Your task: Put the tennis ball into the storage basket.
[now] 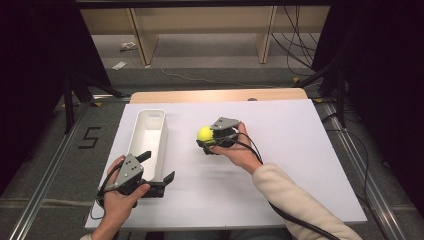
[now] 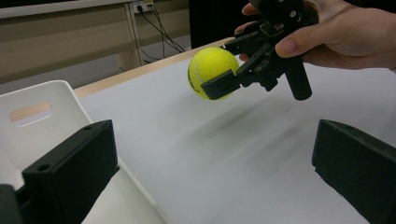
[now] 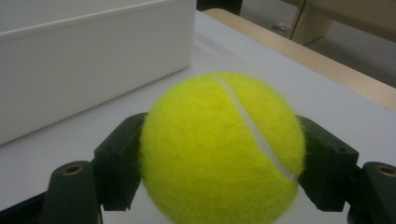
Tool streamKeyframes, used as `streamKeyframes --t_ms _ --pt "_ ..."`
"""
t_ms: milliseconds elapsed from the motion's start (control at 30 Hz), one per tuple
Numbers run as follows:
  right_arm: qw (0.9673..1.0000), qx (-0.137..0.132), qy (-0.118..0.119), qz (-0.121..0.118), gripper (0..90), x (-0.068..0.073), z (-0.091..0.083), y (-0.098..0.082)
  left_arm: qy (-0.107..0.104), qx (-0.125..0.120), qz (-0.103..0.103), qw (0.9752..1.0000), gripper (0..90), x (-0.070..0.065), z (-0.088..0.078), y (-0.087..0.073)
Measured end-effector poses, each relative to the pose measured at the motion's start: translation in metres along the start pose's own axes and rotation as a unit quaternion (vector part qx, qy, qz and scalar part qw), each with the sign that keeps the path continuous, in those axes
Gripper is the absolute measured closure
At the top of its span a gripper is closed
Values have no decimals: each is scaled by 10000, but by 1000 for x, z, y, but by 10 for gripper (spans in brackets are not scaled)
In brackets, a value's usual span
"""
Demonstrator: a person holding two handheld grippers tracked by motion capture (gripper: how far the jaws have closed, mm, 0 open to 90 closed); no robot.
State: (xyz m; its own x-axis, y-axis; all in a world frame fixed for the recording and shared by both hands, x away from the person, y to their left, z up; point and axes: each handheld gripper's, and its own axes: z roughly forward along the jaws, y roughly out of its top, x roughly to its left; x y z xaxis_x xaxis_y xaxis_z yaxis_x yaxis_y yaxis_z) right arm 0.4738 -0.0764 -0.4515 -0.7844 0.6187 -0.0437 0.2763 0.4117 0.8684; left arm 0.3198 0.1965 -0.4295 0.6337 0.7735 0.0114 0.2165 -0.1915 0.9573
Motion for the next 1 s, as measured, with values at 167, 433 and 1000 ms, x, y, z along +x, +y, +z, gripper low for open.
streamKeyframes --t_ms 167,433,1000 --pt "10000 -30 5 -7 265 0 0 2 1 1 -1 10000 0 0 0 0" --pt "10000 -47 17 1 266 1 0 6 1 2 -4 10000 0 0 0 0" --pt "10000 -76 51 -23 266 3 1 15 -7 -5 -10 10000 0 0 0 0"
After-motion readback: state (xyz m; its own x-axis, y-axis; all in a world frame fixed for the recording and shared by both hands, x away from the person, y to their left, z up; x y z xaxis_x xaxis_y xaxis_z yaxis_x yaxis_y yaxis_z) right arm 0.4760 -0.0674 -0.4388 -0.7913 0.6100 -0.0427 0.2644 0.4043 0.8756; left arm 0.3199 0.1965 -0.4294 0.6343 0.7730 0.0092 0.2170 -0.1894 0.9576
